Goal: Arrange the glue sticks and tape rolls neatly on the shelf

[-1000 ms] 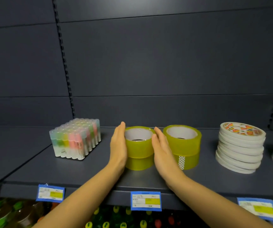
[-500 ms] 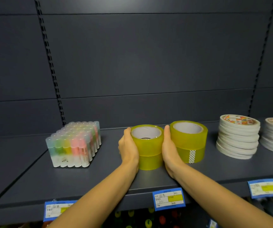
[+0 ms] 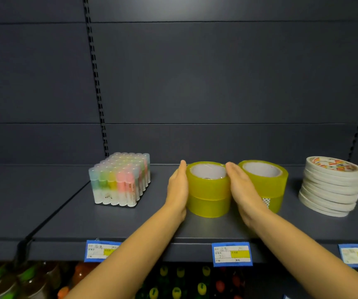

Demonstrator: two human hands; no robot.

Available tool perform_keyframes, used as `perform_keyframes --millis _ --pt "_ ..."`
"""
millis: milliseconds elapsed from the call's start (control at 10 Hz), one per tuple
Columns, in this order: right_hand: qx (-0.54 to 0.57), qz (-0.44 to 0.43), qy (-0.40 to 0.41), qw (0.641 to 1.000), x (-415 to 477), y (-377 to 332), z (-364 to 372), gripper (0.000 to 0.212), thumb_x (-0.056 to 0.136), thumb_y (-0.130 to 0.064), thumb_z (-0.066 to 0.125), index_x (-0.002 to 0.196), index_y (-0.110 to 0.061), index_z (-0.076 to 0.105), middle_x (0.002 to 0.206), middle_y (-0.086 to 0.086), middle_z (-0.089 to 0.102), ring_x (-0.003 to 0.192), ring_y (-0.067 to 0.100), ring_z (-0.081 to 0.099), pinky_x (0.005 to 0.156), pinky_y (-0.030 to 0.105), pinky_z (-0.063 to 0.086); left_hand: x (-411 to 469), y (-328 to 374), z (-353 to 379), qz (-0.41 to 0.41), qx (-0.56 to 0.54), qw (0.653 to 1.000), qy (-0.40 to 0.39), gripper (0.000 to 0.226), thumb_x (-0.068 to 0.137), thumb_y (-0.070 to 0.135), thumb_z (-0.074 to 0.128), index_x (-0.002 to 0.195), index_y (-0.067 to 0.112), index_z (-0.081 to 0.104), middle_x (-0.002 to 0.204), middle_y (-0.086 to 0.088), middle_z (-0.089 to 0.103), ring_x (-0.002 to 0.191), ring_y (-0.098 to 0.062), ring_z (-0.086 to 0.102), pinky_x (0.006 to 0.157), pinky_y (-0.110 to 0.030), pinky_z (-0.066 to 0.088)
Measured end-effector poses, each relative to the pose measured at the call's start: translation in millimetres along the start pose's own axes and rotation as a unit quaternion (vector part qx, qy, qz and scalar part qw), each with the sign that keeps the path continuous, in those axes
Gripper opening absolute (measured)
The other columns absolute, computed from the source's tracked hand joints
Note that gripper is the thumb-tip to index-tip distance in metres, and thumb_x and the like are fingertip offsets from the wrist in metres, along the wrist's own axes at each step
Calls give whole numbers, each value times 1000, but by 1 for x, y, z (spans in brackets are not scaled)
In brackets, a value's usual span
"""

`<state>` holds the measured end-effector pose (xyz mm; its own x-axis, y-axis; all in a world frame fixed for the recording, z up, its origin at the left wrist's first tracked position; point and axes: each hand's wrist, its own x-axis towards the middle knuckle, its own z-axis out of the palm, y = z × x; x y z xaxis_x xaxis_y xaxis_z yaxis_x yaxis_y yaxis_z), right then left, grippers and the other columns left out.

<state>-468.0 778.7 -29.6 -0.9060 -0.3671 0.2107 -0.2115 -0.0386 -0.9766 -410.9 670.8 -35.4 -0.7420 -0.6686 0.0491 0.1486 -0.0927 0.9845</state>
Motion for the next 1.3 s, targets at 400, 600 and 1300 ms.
perform_keyframes --millis 400,600,1300 --pt "-96 -107 -168 975 -27 -30 96 38 99 -22 44 136 -15 42 140 0 44 120 7 43 98 15 28 -12 59 -161 317 174 910 204 19 95 14 44 106 16 60 113 2 57 98 -3 51 84 -13 36" --pt "31 50 -208 976 -21 -8 165 53 101 -47 23 147 -22 28 149 -6 36 136 11 34 108 25 24 36 29 -194 46 -25 998 30 58 97 53 22 111 13 62 110 -2 67 95 -15 66 83 -30 47" --pt "46 76 -185 979 -45 4 177 55 98 -54 16 103 -28 65 118 -3 65 110 10 59 100 26 40 11 4 -201 28 -28 998 -44 66 92 65 15 113 27 65 111 -5 70 102 -20 67 96 -38 49"
